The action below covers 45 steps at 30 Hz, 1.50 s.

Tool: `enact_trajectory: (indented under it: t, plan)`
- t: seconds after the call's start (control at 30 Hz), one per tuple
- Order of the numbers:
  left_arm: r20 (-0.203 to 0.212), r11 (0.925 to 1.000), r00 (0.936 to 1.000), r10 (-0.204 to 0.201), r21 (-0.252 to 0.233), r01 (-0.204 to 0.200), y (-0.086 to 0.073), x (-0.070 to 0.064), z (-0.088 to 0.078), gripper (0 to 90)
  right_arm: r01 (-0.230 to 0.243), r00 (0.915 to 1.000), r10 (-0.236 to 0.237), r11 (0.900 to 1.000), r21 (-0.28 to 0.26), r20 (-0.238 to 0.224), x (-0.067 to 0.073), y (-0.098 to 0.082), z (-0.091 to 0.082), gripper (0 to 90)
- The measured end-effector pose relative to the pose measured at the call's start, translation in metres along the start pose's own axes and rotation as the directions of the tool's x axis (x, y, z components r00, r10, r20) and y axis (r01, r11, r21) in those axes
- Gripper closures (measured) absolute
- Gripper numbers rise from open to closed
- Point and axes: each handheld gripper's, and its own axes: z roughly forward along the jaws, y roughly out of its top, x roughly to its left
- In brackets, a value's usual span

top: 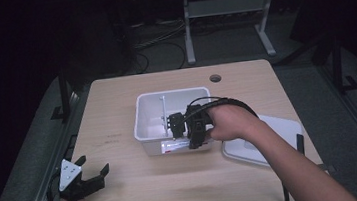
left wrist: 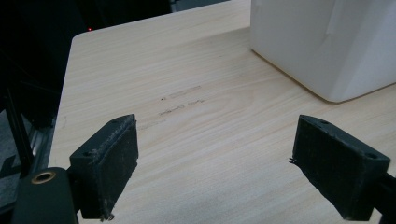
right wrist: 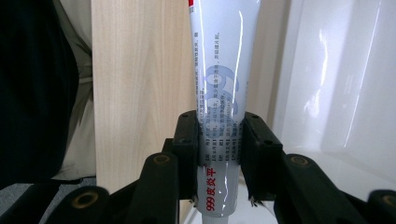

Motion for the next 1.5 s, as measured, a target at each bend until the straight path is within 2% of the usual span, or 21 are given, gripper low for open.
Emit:
enact_trajectory:
  t: [0.33, 0.87, 1.5]
  plan:
    - [-0.003, 1.0, 1.0, -0.004, -0.006, 0.004, 0.0, 0.001, -0.001, 13.7, 0.001, 1.0, -0.001, 1.0, 0.005, -0.002, -0.008, 0.004, 0.0, 69.0]
    - [0.0, 1.0, 1.0, -0.006, -0.005, 0.006, 0.0, 0.0, -0.001, 13.7, -0.03, 0.9995, 0.03, 0.999, 0.01, 0.001, -0.028, 0.007, -0.002, 69.0]
    - [0.003, 0.9999, 0.9999, -0.01, -0.007, 0.01, 0.0, 0.0, -0.001, 13.8, -0.076, 0.997, 0.077, 0.997, 0.022, -0.007, -0.052, 0.002, 0.012, 69.0]
